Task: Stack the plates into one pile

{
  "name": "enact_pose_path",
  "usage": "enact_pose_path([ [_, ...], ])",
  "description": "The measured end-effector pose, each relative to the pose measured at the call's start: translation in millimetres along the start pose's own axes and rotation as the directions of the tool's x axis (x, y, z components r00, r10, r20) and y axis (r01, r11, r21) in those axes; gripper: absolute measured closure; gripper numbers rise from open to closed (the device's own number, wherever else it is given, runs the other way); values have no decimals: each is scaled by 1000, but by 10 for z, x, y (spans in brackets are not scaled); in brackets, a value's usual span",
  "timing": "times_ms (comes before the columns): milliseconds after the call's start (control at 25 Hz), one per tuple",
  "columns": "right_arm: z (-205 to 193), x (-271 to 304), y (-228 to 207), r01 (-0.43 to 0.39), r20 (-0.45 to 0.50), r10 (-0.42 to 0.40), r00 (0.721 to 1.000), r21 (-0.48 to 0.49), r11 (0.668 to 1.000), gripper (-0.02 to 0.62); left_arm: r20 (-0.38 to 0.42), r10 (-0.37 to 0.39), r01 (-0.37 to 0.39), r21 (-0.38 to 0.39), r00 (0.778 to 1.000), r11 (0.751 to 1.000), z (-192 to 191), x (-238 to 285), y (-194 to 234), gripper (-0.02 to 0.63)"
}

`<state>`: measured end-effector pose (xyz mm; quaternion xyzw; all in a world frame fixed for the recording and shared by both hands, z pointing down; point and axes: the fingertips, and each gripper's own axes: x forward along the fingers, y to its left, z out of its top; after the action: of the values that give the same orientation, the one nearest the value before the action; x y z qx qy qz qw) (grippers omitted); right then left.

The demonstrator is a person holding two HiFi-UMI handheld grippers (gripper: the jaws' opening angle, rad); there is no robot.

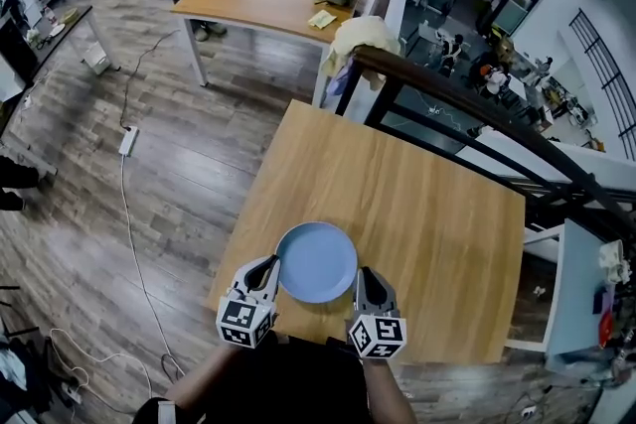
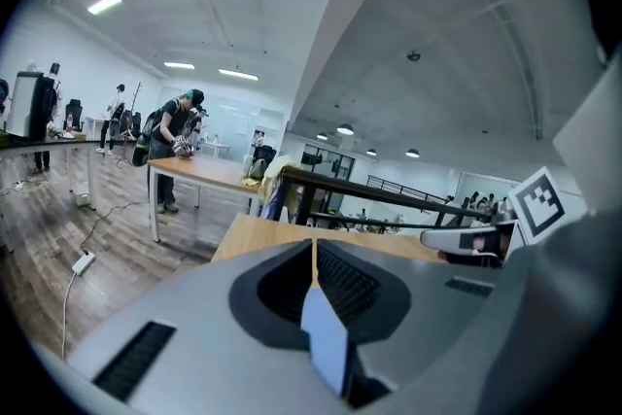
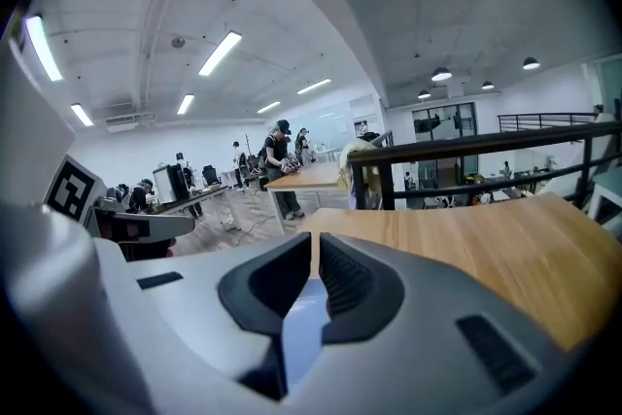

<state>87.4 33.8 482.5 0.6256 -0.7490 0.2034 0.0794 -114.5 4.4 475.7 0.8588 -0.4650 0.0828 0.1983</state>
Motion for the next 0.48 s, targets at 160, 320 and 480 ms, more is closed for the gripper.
enact_pose_path([
  [160, 125, -156, 140, -8, 51, 8, 999, -15, 1000, 549, 90, 4, -6, 18, 996, 1000, 206, -170, -79, 574],
  [320, 147, -292, 201, -7, 78, 8, 997, -9, 1000, 549, 134, 3, -10, 54, 991, 999, 296, -273, -159, 574],
  [480, 115, -358, 256, -7, 87, 9, 996, -25, 1000, 554, 118, -9, 3, 57, 993, 998, 219, -271, -215, 574],
])
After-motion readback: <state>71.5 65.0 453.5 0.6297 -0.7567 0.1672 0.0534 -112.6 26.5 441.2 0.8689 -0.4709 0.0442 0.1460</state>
